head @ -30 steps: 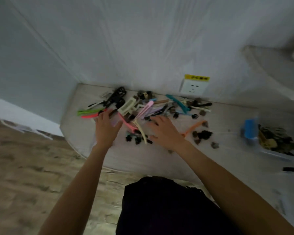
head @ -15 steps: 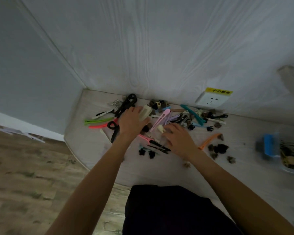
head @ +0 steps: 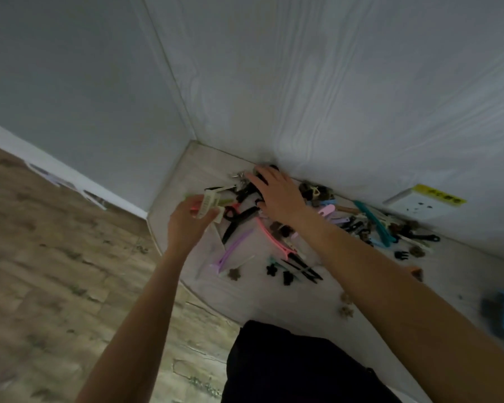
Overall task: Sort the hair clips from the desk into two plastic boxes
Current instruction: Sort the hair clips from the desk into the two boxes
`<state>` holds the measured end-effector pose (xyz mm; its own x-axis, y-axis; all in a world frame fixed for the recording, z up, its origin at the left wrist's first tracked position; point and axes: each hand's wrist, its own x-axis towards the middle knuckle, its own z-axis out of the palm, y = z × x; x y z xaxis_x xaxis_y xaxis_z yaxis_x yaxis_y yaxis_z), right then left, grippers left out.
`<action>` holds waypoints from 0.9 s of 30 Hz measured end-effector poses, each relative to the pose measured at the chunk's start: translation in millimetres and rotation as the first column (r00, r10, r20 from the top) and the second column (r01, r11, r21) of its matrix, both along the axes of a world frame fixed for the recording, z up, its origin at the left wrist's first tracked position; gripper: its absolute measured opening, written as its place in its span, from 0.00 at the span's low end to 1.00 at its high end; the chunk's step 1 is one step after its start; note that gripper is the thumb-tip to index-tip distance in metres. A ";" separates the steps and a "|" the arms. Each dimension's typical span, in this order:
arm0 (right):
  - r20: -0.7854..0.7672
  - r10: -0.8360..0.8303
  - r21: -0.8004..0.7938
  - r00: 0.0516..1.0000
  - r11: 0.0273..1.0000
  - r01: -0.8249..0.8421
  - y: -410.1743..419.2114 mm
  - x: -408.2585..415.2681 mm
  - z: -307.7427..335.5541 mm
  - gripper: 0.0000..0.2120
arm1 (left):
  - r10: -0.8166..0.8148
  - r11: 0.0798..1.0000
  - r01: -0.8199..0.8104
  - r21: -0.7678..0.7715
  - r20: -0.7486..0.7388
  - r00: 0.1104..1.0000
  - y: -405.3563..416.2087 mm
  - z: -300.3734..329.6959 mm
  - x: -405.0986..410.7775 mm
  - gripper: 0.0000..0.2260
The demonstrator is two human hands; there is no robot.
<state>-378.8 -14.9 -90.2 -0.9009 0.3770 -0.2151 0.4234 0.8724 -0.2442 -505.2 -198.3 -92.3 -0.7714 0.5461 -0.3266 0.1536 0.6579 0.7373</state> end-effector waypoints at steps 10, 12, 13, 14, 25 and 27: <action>0.029 -0.179 0.078 0.983 0.981 0.177 14.0 61.4 5.3 0.30 | -0.100 0.992 0.092 0.090 0.091 0.991 23.9 -6.5 52.4 0.17; -0.036 -0.205 0.076 0.978 0.975 0.207 13.5 72.5 6.7 0.24 | -0.123 0.989 0.115 0.089 0.090 0.988 27.7 -4.5 58.4 0.17; -0.075 -0.221 0.059 0.972 0.972 0.226 11.3 76.6 7.2 0.20 | -0.130 0.989 0.123 0.081 0.084 0.988 28.7 -3.9 60.9 0.17; -0.118 -0.244 0.029 0.963 0.968 0.248 8.6 79.3 6.9 0.16 | -0.130 0.989 0.124 0.076 0.082 0.988 28.8 -4.5 62.4 0.17; -0.574 -0.549 -0.318 0.607 0.833 0.453 -4.2 107.7 55.8 0.08 | 0.000 0.975 0.013 0.221 -0.061 0.998 28.5 30.1 71.8 0.17; -0.443 -0.803 -0.628 0.398 0.595 0.501 -3.6 130.6 67.1 0.06 | -0.023 0.972 0.038 0.233 -0.067 0.997 36.6 40.6 78.3 0.16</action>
